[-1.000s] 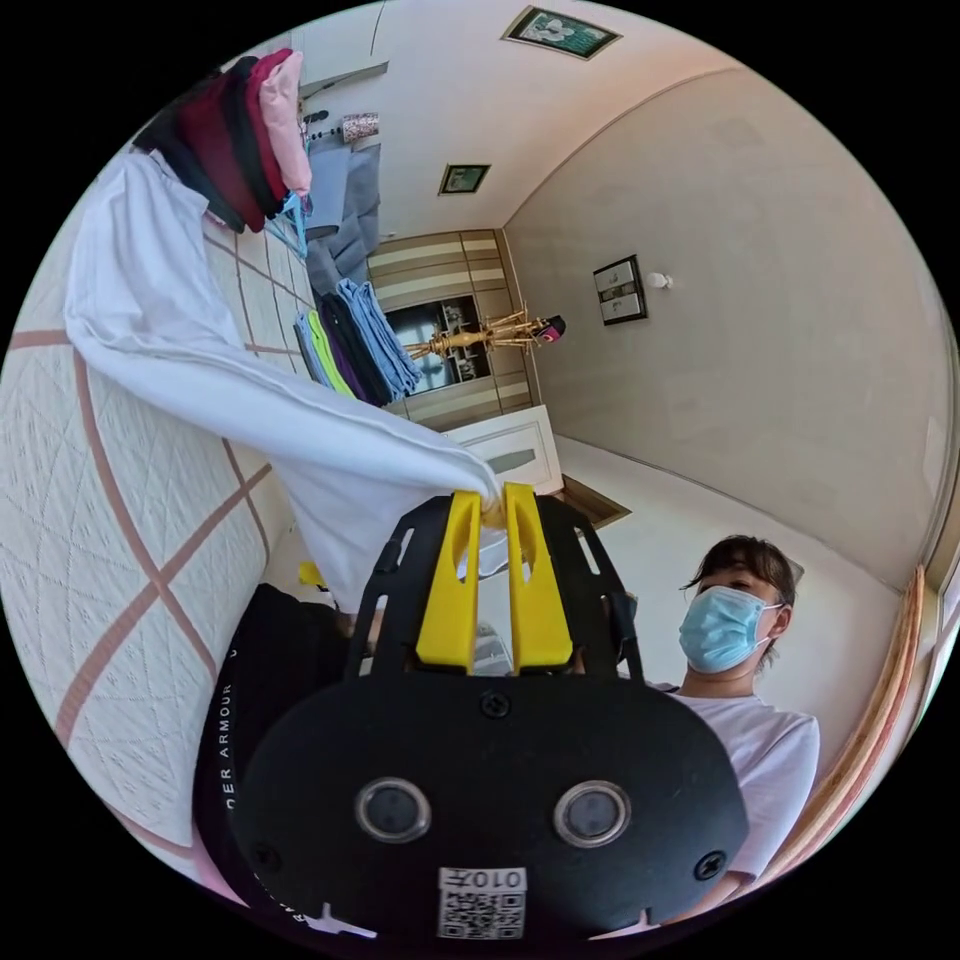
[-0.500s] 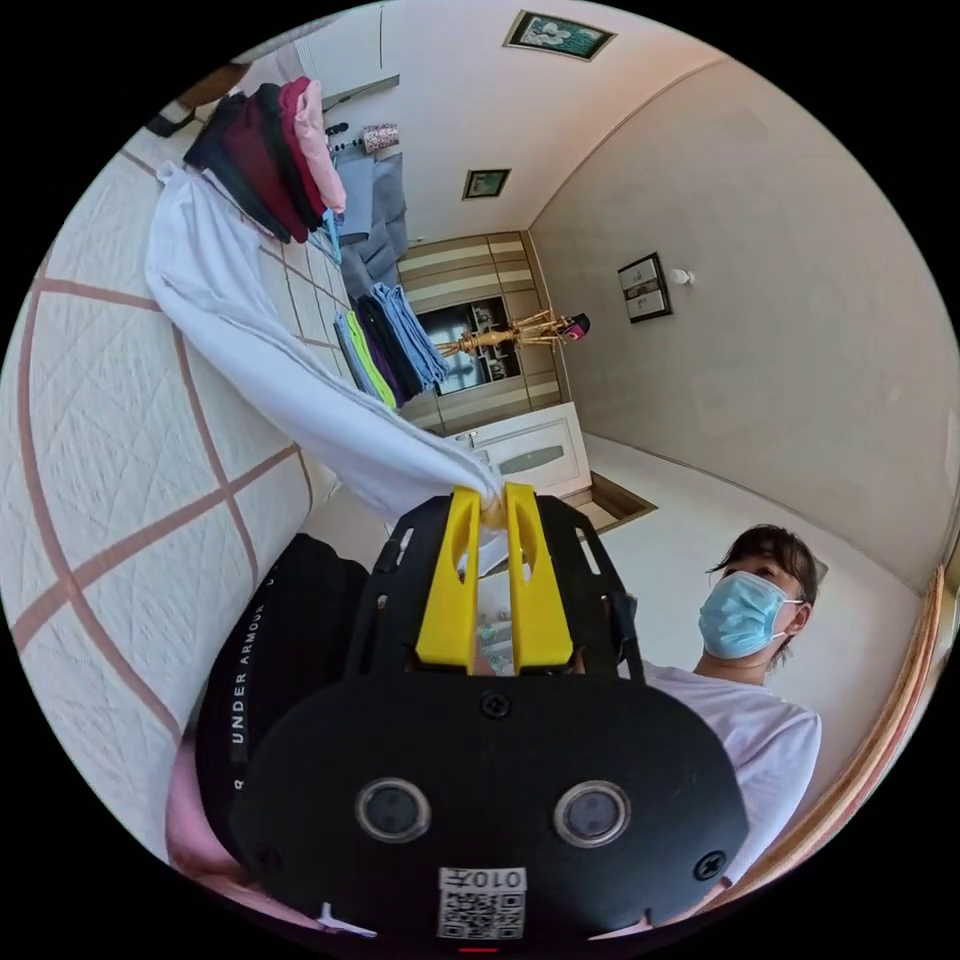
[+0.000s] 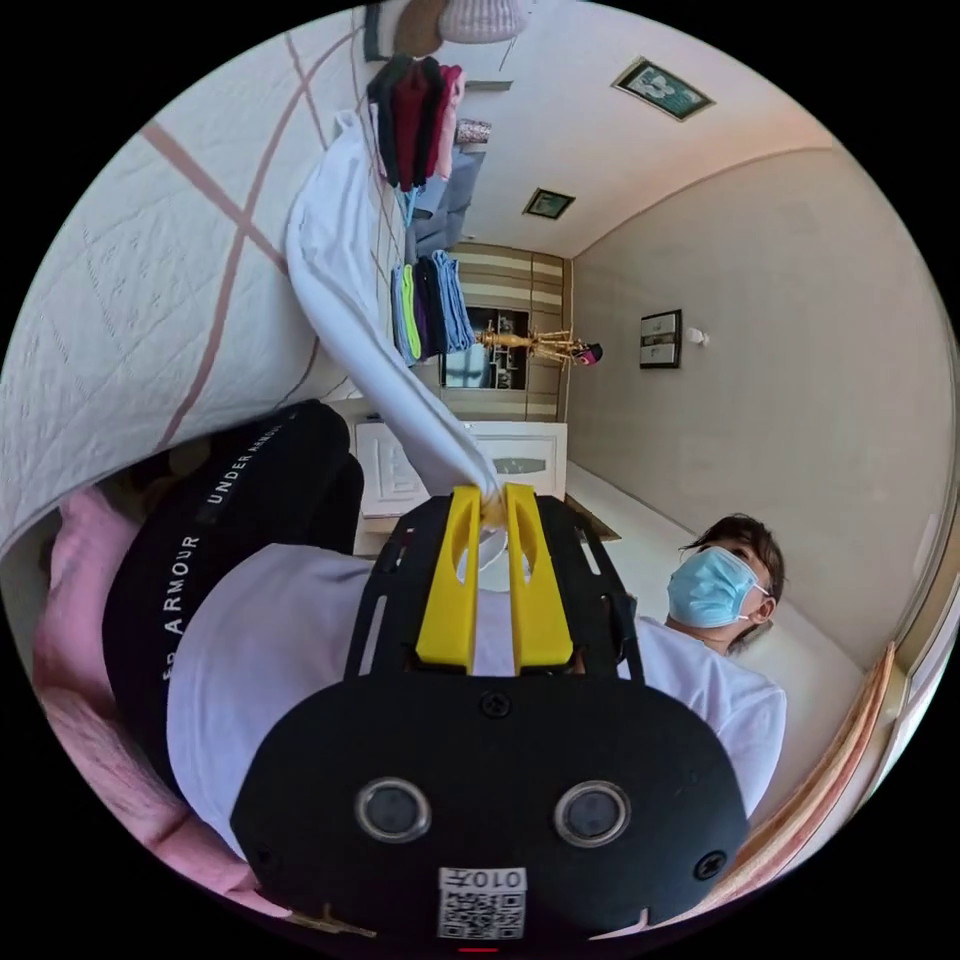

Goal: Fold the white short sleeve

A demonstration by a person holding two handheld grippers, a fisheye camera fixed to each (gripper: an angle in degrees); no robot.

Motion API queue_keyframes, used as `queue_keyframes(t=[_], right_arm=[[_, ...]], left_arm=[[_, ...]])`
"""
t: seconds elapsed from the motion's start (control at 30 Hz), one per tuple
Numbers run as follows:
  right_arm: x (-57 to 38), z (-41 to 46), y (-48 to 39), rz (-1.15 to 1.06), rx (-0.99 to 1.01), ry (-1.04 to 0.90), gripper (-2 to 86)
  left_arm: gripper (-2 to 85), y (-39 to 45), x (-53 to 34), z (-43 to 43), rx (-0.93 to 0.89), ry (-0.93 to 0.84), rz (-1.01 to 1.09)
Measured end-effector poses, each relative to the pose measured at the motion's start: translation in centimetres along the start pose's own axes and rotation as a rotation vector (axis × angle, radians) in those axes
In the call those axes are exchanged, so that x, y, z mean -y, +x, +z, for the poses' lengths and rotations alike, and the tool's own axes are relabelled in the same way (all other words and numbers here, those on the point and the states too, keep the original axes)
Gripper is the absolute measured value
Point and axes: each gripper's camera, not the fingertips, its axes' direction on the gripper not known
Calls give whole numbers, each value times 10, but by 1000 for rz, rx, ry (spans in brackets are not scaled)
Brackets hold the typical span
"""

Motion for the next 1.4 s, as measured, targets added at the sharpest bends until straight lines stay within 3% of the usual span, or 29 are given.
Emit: queue_keyframes(t=[0.17, 0.3, 0.53, 0.73, 0.9, 1.07, 1.17, 1.33, 1.4], right_arm=[[45, -13, -11, -32, 5, 55, 38], [107, -37, 2, -20, 29, 117, 37], [239, -64, 133, 259, 41, 171, 37], [275, -54, 206, 449, 54, 159, 38], [290, -36, 223, 538, 32, 142, 49], [287, -48, 207, 399, 142, 427, 77], [288, -45, 182, 356, 72, 381, 74], [292, -17, 121, 239, -220, 199, 73], [292, -5, 106, 217, -261, 174, 73]], left_arm=[[54, 2, 42, 3, -98, 21, 49], [55, 13, 125, 6, -132, 49, 89], [58, -28, 279, 5, 28, 154, -7], [63, -76, 314, 10, 70, 232, -120], [67, -78, 322, 13, 54, 267, -82], [67, -54, 334, 24, 117, 218, 52], [70, -37, 330, 50, 338, 90, 165], [85, 2, 320, 124, 938, -130, 485], [89, 12, 331, 149, 1033, -160, 585]])
